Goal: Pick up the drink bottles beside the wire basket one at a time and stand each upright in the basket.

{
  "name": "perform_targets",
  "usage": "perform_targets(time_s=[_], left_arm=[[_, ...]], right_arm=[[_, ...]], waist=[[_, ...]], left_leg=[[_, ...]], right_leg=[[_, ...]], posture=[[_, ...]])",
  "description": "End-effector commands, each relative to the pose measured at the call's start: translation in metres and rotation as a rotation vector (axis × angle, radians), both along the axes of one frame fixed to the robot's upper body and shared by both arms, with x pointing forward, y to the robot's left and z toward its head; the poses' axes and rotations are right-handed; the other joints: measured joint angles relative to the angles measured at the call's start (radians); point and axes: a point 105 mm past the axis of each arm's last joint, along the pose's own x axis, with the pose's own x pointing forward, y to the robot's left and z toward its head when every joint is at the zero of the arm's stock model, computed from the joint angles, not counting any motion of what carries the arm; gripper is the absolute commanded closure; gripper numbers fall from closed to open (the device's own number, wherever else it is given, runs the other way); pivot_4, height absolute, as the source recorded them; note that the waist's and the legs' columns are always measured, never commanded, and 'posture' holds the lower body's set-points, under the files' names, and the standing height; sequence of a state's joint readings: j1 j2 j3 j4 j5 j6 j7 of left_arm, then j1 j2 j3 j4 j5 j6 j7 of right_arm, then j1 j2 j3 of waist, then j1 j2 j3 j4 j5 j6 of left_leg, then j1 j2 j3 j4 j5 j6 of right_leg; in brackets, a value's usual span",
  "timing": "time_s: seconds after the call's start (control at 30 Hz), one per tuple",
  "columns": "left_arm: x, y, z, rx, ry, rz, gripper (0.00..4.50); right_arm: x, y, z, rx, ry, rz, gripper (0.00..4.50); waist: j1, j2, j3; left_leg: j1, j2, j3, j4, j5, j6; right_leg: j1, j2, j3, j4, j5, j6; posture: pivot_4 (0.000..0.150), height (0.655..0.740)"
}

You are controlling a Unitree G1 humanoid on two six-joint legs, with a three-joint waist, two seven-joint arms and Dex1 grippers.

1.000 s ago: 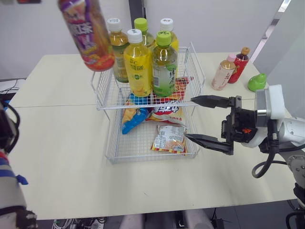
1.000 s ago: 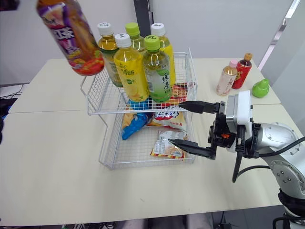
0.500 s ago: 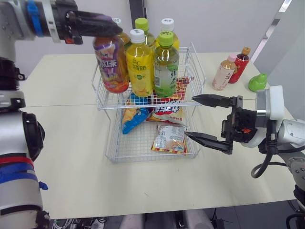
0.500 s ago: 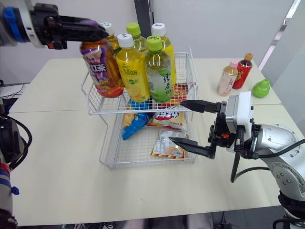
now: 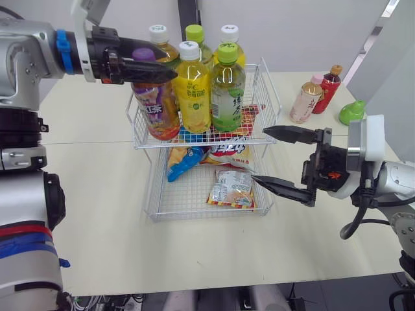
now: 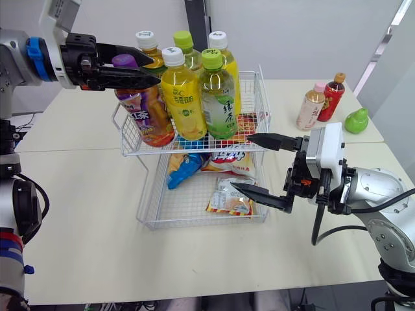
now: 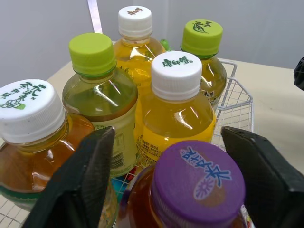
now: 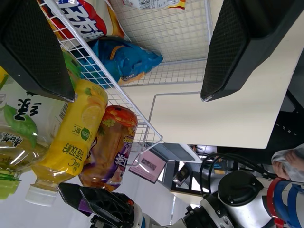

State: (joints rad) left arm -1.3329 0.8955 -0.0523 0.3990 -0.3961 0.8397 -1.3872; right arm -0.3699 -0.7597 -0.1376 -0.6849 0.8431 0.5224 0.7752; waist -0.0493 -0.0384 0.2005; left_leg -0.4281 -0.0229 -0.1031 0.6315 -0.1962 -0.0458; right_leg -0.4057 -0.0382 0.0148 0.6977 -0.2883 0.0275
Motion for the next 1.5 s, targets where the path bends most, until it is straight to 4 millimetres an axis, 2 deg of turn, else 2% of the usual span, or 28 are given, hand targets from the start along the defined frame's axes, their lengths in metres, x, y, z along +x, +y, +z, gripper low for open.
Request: perform_targets(time_s=[0.03,0.23,0.4,0.67,0.87,1.13,1.2,1.33,1.4,1.5], left_arm=[[-0.009,0.008,0.019,-0.034,-0.074,0.001,0.03],[-0.015,0.018,0.024,-0.030,-0.081,0.017,0.03],[-0.027,0.040,0.048,-0.063,-0.134,0.085,0.03],[-0.043,0.064,0.066,-0.122,-0.155,0.151,0.03],[-0.049,0.101,0.071,-0.170,-0.199,0.304,0.03],[-0.037,0.170,0.037,-0.187,-0.295,0.637,0.03],[-0.032,0.188,0.015,-0.127,-0.317,0.733,0.03],[-0.028,0.211,-0.026,-0.087,-0.333,0.858,0.03],[-0.024,0.218,-0.060,-0.107,-0.317,0.931,0.03],[-0.022,0.212,-0.094,-0.106,-0.328,0.978,0.03]], right_arm=[[-0.003,-0.002,0.012,0.025,-0.073,-0.012,0.00],[-0.002,-0.003,0.011,0.025,-0.078,-0.009,0.00],[-0.002,-0.004,0.010,0.021,-0.080,-0.009,0.00],[-0.001,-0.006,0.010,0.013,-0.088,-0.006,0.00],[0.003,-0.009,0.012,0.006,-0.109,-0.040,0.00],[0.027,-0.029,0.014,-0.070,-0.170,-0.204,0.00],[0.033,-0.035,0.015,-0.083,-0.181,-0.245,0.00],[0.045,-0.071,0.053,-0.070,-0.197,-0.342,0.00],[0.059,-0.092,0.053,-0.053,-0.187,-0.429,0.00],[0.070,-0.110,0.047,-0.036,-0.164,-0.498,0.00]], waist=[[-0.001,0.000,0.000],[-0.001,0.000,0.000],[-0.003,0.000,0.000],[-0.003,0.000,0.000],[-0.006,0.000,0.000],[-0.004,0.001,-0.001],[-0.003,0.001,-0.001],[0.002,0.001,0.000],[0.009,0.000,-0.002],[0.019,-0.001,-0.003]], left_leg=[[0.000,0.000,0.000,0.000,0.000,0.000],[0.000,0.000,0.000,0.000,0.000,0.000],[0.000,0.000,0.000,0.000,0.000,0.000],[0.001,0.000,-0.001,0.000,0.000,0.000],[0.001,0.001,-0.001,-0.001,0.000,0.000],[0.003,0.001,0.001,-0.001,0.000,0.000],[0.003,0.001,0.002,-0.001,0.000,0.000],[0.003,0.000,0.004,-0.001,0.000,0.000],[0.003,0.001,0.004,-0.001,0.000,0.000],[0.004,0.001,0.004,-0.002,0.000,0.000]], right_leg=[[0.000,0.000,0.000,0.000,0.000,0.000],[0.000,0.000,0.000,0.000,0.000,0.000],[0.000,0.000,0.000,0.000,0.000,0.000],[0.001,0.000,-0.001,0.000,0.000,0.000],[0.000,0.001,-0.001,0.000,0.000,0.000],[0.001,0.000,0.001,0.001,0.000,0.000],[0.001,0.000,0.001,0.000,0.000,0.000],[0.000,-0.002,0.003,0.001,0.000,-0.001],[0.001,-0.002,0.002,0.000,0.001,-0.001],[0.002,-0.006,0.003,0.000,0.001,-0.001]], posture=[[0.150,0.7400],[0.150,0.7400],[0.150,0.7400],[0.150,0.7400],[0.150,0.7400],[0.150,0.7400],[0.150,0.7400],[0.150,0.7400],[0.150,0.7400],[0.150,0.7400]])
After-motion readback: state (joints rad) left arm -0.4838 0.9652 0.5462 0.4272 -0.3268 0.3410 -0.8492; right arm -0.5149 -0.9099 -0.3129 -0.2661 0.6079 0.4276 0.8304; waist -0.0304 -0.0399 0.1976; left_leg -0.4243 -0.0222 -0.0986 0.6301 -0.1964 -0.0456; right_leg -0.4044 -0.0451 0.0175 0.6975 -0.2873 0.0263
